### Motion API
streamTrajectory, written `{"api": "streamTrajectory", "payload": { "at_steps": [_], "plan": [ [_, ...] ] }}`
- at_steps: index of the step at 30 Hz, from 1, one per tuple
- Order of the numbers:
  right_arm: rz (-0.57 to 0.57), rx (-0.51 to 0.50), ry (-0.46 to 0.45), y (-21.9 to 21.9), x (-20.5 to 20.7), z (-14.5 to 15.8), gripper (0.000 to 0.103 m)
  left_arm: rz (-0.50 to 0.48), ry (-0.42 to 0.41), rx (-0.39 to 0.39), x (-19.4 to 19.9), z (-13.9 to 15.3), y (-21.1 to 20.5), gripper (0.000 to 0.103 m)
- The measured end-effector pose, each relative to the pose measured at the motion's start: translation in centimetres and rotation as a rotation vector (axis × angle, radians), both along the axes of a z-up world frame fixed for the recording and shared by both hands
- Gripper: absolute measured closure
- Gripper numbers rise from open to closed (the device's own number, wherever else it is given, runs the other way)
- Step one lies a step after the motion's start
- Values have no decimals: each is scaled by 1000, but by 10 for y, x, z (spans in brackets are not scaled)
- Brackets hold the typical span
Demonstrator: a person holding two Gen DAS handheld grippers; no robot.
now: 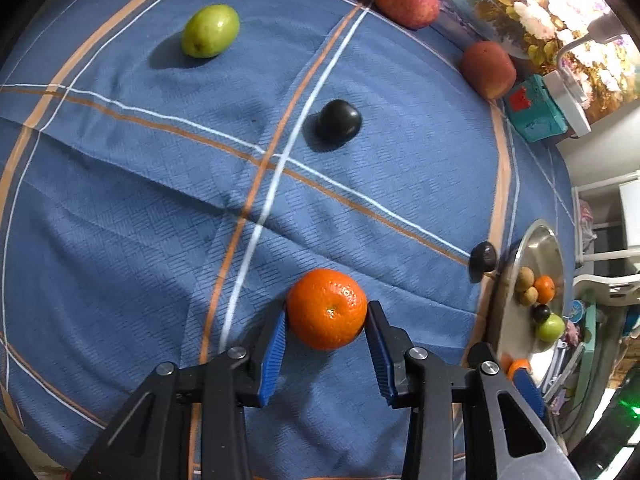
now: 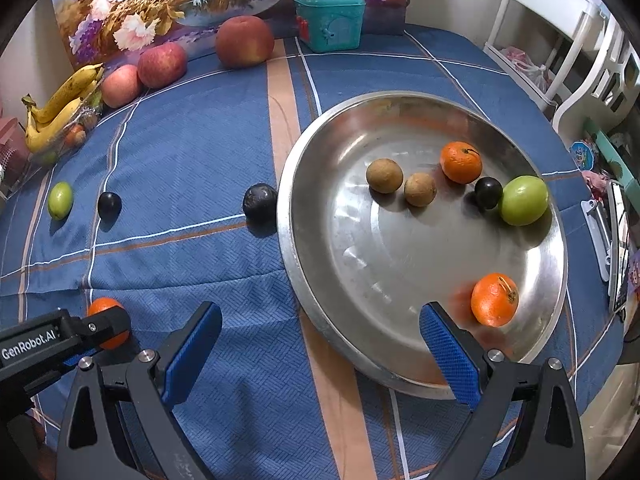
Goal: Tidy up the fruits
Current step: 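Lower the left gripper onto the orange and close it, then grasp a black plum with the right gripper while the left gripper holds the orange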
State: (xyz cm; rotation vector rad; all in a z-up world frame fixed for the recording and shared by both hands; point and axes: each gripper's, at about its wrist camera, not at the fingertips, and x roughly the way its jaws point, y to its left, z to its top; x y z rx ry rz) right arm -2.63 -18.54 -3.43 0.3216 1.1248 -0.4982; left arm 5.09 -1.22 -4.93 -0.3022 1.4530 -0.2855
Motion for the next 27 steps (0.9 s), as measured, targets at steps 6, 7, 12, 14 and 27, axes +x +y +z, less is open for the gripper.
{"api": "streamTrajectory", "payload": {
  "at_steps": [6,7,12,14,27],
  "plan": [
    [6,23,-6,-2,3,-3,4,-8,-27,-23,6,11,-6,62],
    [9,26,-6,-2,4,-3,4,-9,-31,-28,7,12,-6,62],
    [36,28,-19,-2,11,-4,4,-9,-65,-44,17,22,-13,62],
    [57,19,-34,-1,17,-3,4,-6,-74,-45,24,24,-15,62],
    [161,-71,-129,-1,57,13,10,-33,-99,-31,56,18,-24,62]
  ]
}}
